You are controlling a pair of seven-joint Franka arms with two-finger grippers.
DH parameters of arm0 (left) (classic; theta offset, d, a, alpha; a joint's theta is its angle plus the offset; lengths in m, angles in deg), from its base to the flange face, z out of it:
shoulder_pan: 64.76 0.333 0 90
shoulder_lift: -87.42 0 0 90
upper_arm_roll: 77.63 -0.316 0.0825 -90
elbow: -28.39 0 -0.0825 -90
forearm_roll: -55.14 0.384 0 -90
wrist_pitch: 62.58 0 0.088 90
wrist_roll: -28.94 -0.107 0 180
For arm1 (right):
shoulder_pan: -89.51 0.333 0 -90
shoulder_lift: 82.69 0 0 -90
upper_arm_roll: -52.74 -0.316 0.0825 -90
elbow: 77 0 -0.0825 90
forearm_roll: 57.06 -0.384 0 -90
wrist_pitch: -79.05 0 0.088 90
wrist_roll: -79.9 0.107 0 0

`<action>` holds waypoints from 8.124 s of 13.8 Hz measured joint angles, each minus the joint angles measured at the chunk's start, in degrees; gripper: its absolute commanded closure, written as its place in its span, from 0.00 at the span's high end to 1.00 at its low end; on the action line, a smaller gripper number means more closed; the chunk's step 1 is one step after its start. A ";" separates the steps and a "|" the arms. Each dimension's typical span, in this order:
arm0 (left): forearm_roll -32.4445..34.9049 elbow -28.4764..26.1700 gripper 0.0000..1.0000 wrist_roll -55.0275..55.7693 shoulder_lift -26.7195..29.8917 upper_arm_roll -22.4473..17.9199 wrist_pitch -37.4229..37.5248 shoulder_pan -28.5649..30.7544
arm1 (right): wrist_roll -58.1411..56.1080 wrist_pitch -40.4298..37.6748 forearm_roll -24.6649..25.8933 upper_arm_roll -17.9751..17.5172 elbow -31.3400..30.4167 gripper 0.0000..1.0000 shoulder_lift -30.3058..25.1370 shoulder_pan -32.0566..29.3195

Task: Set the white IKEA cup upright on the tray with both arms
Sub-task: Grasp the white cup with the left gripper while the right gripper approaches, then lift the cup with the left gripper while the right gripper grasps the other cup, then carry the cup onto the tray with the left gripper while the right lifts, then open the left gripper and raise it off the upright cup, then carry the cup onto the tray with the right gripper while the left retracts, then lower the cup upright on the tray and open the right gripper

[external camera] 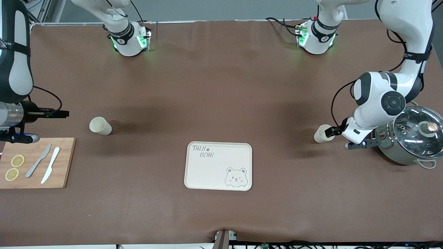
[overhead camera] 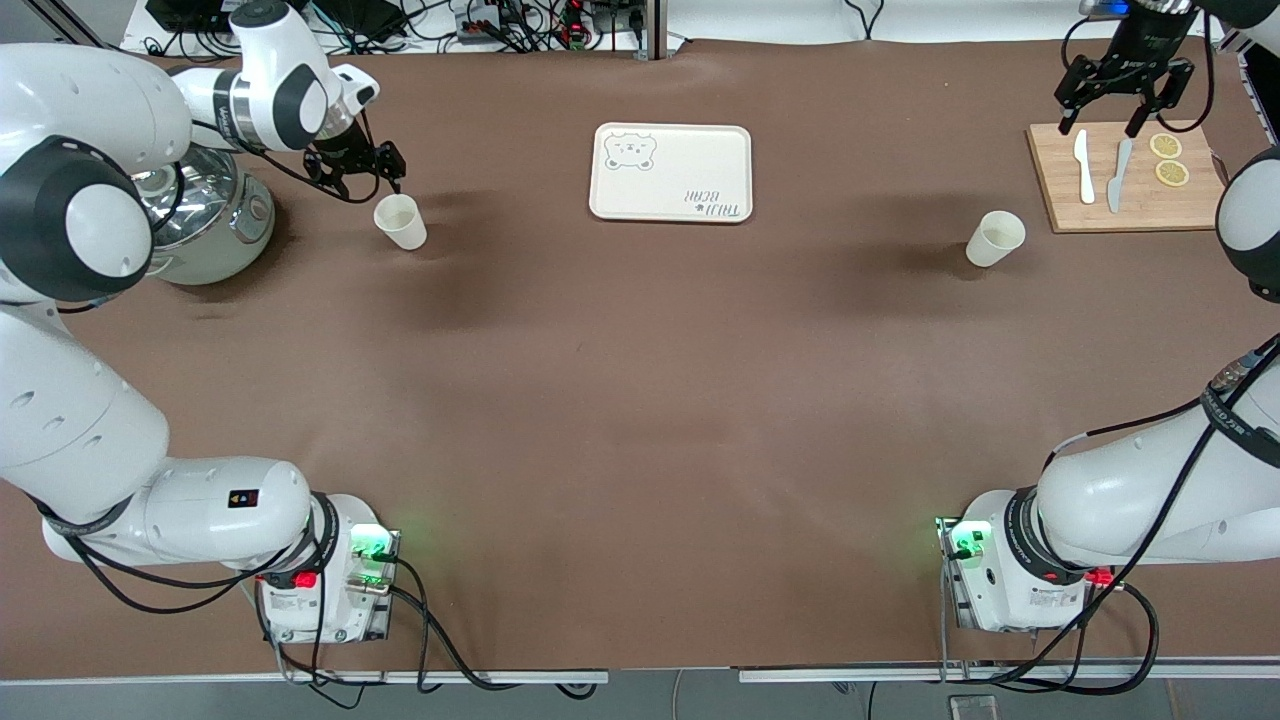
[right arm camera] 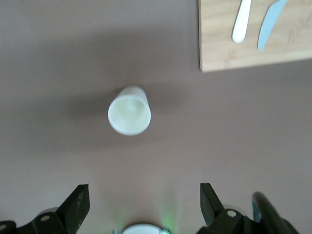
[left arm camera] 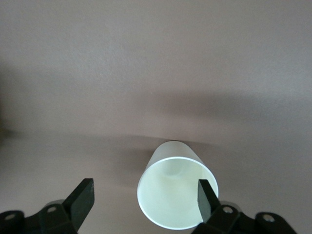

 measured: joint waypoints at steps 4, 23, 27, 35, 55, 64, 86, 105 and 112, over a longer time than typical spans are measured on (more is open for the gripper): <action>0.00 -0.29 0.74 0.00 -0.55 0.00 0.09 0.02 | 0.03 9.85 -0.05 0.03 -7.76 1.00 0.02 -0.36; -4.20 6.09 0.00 0.50 -3.86 3.63 0.02 -0.42 | -0.36 50.92 -0.33 -0.01 -36.52 1.00 -3.34 -0.90; -7.39 12.95 0.00 2.75 -6.08 5.36 0.58 -1.96 | -0.38 51.04 -0.33 -0.09 -38.06 0.67 -3.35 -0.90; -7.67 29.35 0.00 20.12 -16.60 5.77 0.90 -11.61 | -0.39 51.04 -0.33 -0.27 -38.60 0.00 -3.35 -0.90; -6.27 39.83 0.00 42.15 -29.76 3.55 2.57 -26.17 | -6.24 19.85 -14.08 -0.18 -22.84 0.00 -5.95 -0.92; -3.94 42.52 1.00 40.94 -27.03 2.84 4.72 -25.20 | 10.62 11.00 -14.10 -1.18 -9.28 0.00 -6.24 4.01; 3.22 42.06 1.00 14.60 5.41 2.24 48.91 -8.40 | 77.12 29.47 -15.06 -1.71 9.37 0.00 17.19 37.34; 2.52 32.33 1.00 0.57 16.18 0.12 44.61 -4.35 | 78.80 35.56 -9.72 -0.64 11.61 1.00 26.00 38.71; 1.22 24.30 1.00 -1.00 23.35 -1.42 42.93 -4.38 | 82.36 33.58 -10.81 -0.61 13.87 1.00 24.91 38.77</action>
